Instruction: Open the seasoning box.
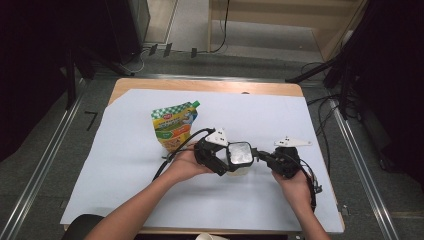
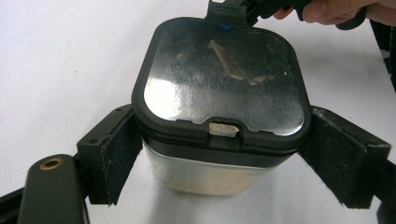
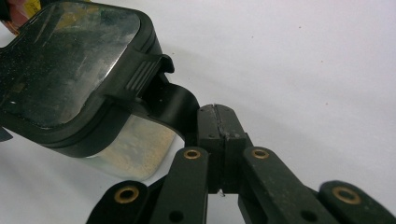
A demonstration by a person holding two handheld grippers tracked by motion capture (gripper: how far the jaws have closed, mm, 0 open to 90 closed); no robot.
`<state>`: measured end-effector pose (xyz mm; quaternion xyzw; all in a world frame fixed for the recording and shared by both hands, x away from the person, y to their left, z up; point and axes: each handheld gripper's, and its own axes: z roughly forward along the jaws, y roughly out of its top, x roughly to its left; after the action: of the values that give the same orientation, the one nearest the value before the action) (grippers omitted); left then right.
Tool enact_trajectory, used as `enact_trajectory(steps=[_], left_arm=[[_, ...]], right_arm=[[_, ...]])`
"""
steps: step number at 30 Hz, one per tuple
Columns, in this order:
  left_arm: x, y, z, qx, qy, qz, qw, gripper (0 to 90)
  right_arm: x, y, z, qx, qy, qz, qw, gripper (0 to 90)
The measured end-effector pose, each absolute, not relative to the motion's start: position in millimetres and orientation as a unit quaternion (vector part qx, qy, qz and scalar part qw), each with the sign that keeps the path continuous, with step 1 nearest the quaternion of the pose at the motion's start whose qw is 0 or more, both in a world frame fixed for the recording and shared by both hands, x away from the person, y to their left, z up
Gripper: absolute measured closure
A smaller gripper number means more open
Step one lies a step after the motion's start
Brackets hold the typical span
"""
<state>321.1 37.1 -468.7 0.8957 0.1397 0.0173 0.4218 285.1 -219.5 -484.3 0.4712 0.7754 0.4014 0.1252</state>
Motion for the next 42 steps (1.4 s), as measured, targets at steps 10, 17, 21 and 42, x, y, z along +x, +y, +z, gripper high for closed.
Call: enact_trajectory(steps=[10,17,21,42], left_arm=[[322,36,-461,0.895,0.133,0.017,0.424,16.9],[322,35,-455,0.895,0.127,0.024,0.428,16.9],[323,31,-451,0.897,0.126,0.02,0.423,16.9],[319,18,-423,0.898,0.112,-0.034,0.425,55.3]], right_arm=[[285,-219,-484,0.472,0.775,0.401,0.126,90.0],[285,-219,-484,0.472,0.776,0.4,0.126,90.0],[284,-220,-484,0.472,0.776,0.4,0.126,90.0],[283,-219,-484,0.469,0.777,0.401,0.125,90.0]])
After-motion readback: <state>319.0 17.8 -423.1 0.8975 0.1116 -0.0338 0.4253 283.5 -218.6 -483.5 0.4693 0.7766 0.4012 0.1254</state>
